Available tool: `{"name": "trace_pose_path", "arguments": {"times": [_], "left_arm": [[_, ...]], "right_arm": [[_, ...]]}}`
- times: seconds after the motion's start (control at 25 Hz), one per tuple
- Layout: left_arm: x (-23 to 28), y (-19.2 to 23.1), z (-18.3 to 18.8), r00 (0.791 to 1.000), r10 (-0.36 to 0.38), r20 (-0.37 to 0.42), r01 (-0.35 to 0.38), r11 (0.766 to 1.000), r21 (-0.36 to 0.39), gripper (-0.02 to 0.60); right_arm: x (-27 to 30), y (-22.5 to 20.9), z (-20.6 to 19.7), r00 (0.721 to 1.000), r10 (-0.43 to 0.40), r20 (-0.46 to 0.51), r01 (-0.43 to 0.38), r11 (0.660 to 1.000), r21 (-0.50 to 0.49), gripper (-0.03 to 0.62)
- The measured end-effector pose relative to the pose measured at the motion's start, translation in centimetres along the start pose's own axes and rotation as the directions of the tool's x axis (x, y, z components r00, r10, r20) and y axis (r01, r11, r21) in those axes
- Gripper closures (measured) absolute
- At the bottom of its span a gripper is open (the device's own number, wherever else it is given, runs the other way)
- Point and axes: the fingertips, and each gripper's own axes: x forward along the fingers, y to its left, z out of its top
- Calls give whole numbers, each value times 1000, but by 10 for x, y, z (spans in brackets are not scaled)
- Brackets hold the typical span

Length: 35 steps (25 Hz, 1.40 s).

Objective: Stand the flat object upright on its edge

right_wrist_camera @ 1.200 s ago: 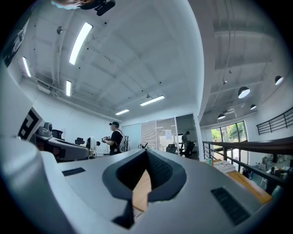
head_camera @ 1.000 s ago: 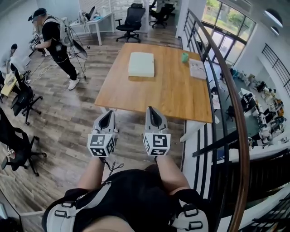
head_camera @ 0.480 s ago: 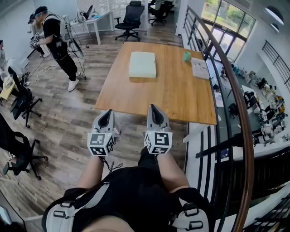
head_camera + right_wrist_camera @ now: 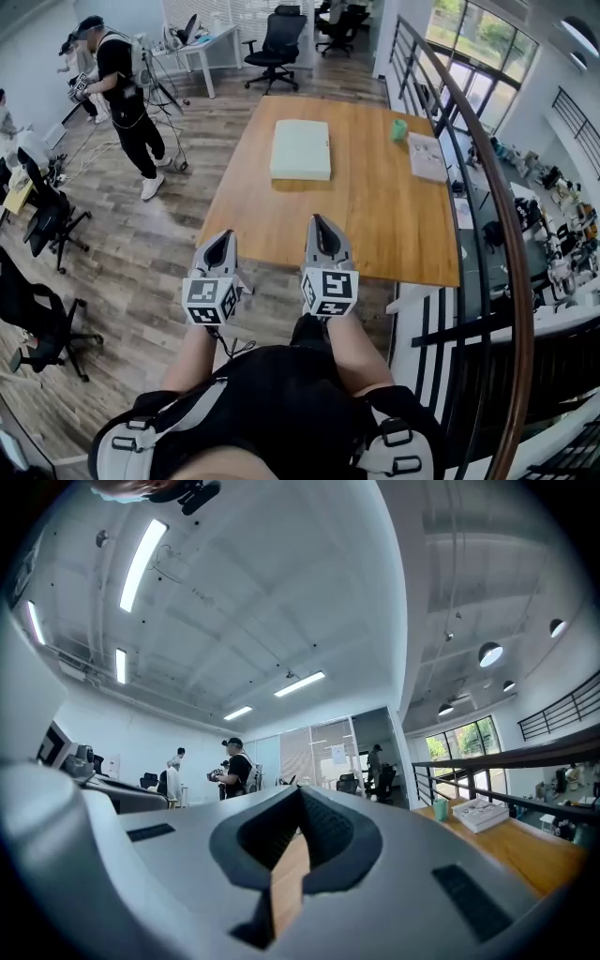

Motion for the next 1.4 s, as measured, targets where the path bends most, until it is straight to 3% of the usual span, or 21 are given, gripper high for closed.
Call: {"name": "trace_pose_path", "arguments": {"times": [0.76,1.24,1.4], "left_arm": [[217,51,6,998,-10,-60,9,1000,-6,578],[327,84,3,994,-81,-77,72,991,-114,578],[349,100,2,986,-148,-71,143,987,-74,578]], "right_arm": [[193,-103,-36,997,-4,-75,6,1000,25,591],[275,-163,-71,983,-72,-170,79,996,35,591],[299,-160,-74,978,-117,-170,118,993,-5,591]]}}
